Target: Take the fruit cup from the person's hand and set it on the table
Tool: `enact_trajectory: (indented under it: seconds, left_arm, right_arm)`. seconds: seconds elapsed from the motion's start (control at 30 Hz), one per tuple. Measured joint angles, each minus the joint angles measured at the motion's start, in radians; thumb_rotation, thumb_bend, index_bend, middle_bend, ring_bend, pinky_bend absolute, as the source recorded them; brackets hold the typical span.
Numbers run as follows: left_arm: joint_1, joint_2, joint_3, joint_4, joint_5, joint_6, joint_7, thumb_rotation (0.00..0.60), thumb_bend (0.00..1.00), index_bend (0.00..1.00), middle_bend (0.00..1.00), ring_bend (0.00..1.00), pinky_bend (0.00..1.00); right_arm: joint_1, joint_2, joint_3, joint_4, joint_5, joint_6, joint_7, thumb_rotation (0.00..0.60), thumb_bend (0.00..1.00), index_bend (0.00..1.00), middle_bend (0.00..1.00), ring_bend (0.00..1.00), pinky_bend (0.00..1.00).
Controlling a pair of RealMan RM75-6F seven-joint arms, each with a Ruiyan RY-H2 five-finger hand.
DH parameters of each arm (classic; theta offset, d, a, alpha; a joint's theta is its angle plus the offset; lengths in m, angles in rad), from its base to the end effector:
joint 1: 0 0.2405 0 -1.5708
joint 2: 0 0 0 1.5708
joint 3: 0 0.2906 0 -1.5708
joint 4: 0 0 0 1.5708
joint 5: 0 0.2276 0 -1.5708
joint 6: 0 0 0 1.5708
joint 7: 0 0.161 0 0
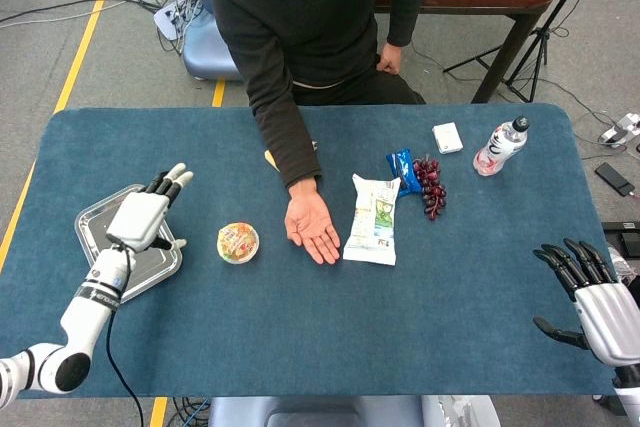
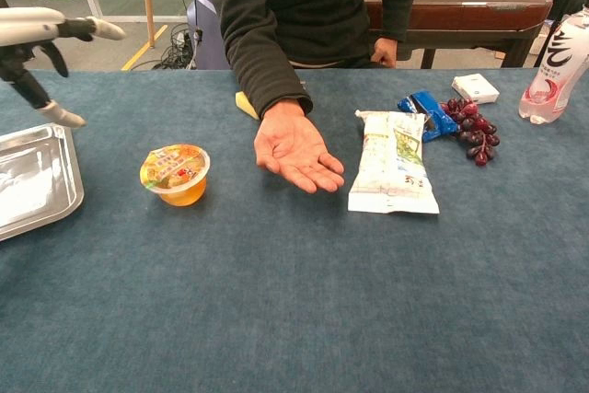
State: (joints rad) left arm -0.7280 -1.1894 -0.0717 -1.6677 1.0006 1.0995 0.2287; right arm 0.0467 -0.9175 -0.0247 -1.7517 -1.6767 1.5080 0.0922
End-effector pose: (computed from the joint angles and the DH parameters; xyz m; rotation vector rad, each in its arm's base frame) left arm -0.2224 0.3891 0.0905 -1.6626 -0.9443 -0.8571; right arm -0.3186 -0.1691 0.1947 1.5285 -0.9311 0.9502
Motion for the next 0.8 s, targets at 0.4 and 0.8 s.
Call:
enact_trajectory:
  seconds: [0.4,0.8]
  left_arm:
    - [0.303,0.047,0.099,-0.096,0.158,0.345,-0.031,0.6,0.12,0.02,0.0,0.0,0.2]
    - [0.481,-0.003,0.155,-0.084,0.375,0.534,-0.017,0.6,0.12,0.03,0.0,0.0,0.18]
  right_arm:
    - [0.033,-0.016,0.003,-0.007,-0.019,-0.035,-0.002,0.6,0.11,0.15,0.14,0.0,0.06]
    - [0.036,-0.016,0.0,-0.014,-0.026,-0.029,-0.007,0.6,0.11,0.15,0.14,0.0,0.06]
